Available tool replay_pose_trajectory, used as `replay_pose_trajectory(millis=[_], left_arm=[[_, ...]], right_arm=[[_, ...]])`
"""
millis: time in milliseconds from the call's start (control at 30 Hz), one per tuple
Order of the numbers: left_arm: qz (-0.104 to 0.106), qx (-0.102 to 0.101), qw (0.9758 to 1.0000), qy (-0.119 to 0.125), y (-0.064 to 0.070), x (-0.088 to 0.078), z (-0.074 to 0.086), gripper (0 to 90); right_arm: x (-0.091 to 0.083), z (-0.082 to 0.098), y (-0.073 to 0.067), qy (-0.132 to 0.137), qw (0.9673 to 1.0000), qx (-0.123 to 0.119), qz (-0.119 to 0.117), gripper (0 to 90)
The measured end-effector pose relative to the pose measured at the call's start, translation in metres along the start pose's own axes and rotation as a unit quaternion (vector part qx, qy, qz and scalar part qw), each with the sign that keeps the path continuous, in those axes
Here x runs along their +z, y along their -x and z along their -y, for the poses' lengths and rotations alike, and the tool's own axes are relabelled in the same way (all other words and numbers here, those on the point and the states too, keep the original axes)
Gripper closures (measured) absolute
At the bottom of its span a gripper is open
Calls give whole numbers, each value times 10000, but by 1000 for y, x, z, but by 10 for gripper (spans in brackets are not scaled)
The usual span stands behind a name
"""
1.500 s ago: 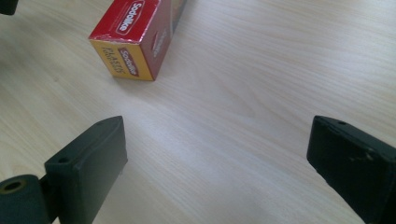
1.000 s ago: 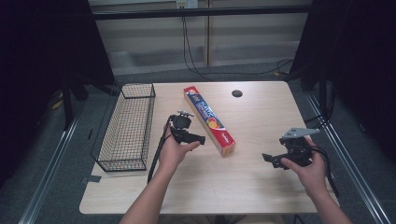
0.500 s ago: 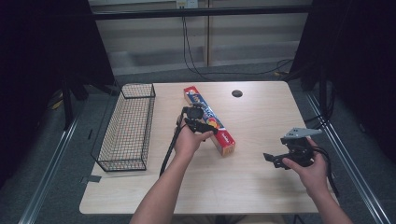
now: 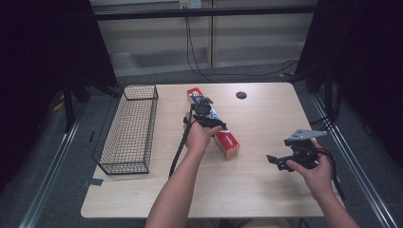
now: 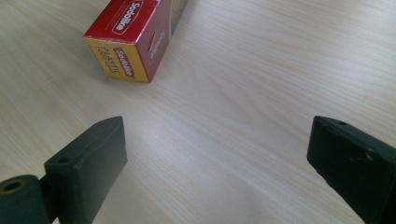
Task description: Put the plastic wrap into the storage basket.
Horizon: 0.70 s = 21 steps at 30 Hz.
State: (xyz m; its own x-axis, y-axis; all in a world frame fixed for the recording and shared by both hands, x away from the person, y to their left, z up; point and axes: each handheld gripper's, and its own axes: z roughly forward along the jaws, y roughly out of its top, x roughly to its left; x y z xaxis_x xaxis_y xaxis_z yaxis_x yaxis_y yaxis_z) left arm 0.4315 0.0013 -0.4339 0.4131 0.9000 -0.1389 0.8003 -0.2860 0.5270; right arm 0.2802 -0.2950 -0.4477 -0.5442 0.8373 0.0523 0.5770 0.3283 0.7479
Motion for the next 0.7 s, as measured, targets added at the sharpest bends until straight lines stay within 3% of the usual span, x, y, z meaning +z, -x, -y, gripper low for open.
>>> replay_pose_trajectory(millis=[267, 700], left_arm=[[-150, -184, 9997, 18, 1, 10, -5, 19], [-102, -417, 9991, -20, 7, 23, -8, 12]], right_arm=[[-1, 0, 0, 64, 10000, 56, -15, 44], [-2, 0, 1, 102, 9999, 104, -33, 43]])
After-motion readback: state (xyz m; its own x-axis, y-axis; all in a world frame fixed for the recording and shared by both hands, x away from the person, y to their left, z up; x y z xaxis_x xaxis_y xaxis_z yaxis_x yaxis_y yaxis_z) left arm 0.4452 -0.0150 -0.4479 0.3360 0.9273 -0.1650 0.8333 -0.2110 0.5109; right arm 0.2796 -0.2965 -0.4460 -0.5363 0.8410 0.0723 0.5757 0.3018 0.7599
